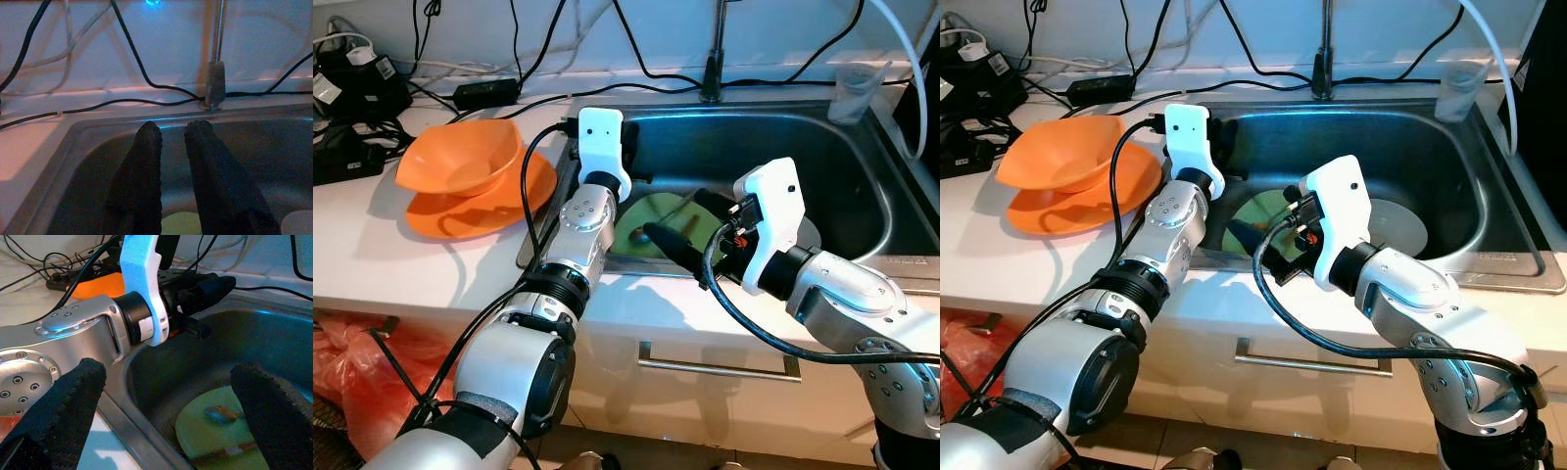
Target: Kitchen organization
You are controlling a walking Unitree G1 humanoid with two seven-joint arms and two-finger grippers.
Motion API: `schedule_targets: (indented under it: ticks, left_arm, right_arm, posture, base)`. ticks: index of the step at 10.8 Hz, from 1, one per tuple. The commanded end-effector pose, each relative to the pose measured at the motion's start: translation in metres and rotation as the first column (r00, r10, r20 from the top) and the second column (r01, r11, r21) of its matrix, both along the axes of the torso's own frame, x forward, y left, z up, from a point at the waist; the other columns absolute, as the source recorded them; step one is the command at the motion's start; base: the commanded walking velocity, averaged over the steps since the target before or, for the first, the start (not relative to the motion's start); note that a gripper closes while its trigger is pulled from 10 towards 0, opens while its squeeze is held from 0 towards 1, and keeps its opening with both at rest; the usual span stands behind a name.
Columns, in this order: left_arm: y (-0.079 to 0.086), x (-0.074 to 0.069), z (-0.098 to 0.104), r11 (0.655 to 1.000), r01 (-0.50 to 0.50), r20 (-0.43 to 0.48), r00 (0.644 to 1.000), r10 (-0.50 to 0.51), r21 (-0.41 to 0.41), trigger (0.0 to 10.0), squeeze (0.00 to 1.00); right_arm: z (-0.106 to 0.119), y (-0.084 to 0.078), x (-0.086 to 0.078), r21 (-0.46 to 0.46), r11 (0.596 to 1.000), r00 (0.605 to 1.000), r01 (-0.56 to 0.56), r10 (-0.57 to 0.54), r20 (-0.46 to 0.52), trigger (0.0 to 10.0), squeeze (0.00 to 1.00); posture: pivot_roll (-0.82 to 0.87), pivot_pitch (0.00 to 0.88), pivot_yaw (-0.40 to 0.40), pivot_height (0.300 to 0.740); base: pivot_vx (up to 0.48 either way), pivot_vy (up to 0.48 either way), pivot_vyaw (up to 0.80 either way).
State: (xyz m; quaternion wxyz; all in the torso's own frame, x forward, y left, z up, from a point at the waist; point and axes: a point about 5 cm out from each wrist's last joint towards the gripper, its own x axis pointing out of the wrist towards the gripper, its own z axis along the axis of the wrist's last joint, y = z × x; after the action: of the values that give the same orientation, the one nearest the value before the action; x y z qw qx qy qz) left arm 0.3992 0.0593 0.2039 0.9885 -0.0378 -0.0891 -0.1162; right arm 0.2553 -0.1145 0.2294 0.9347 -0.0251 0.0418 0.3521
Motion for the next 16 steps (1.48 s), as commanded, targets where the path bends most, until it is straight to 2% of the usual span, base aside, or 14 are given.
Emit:
schedule_targets:
  ticks: [1, 9, 10, 11, 14, 16]
  left_arm:
    - [0.005, 0.001, -0.003, 1.000, -0.009, -0.018, 1.000, 0.009, -0.002, 10.0, 1.00]
    - [0.005, 0.001, -0.003, 1.000, -0.009, -0.018, 1.000, 0.009, -0.002, 10.0, 1.00]
    - [0.019, 0.002, -0.007, 1.000, -0.024, -0.035, 0.999, 0.024, 0.013, 10.0, 1.00]
    - [0.032, 0.001, -0.012, 0.999, -0.029, -0.048, 0.998, 0.030, 0.026, 10.0, 1.00]
    - [0.046, 0.003, -0.014, 0.996, -0.064, -0.060, 0.996, 0.068, 0.061, 10.0, 1.00]
    - [0.049, 0.006, -0.005, 0.996, -0.068, -0.051, 0.996, 0.071, 0.054, 10.0, 1.00]
  right_arm:
    - [0.000, 0.003, 0.000, -0.001, 1.000, 1.000, -0.021, 0.021, -0.008, 10.0, 0.00]
    - [0.000, 0.003, 0.000, -0.001, 1.000, 1.000, -0.021, 0.021, -0.008, 10.0, 0.00]
    - [-0.009, -0.001, 0.000, -0.011, 1.000, 0.999, 0.017, -0.018, -0.044, 10.0, 0.00]
    - [-0.019, -0.006, 0.000, -0.025, 0.997, 0.994, 0.067, -0.069, -0.083, 10.0, 0.00]
    - [-0.016, -0.015, 0.008, -0.022, 0.994, 0.992, 0.110, -0.111, -0.059, 10.0, 0.00]
    - [-0.012, -0.013, 0.012, -0.013, 0.993, 0.993, 0.114, -0.114, -0.035, 10.0, 0.00]
  posture:
    - [-0.21, 0.049, 0.115, 0.740]
    - [-0.21, 0.049, 0.115, 0.740]
    - [-0.15, 0.128, 0.112, 0.740]
    - [-0.16, 0.123, 0.115, 0.740]
    - [-0.14, 0.094, 0.105, 0.740]
    - [-0.13, 0.077, 0.108, 0.740]
  base:
    - [0.000, 0.000, 0.00]
    - [0.000, 0.000, 0.00]
    - [0.000, 0.000, 0.00]
    - [0.000, 0.000, 0.00]
    - [0.000, 0.000, 0.00]
    - [0.000, 0.000, 0.00]
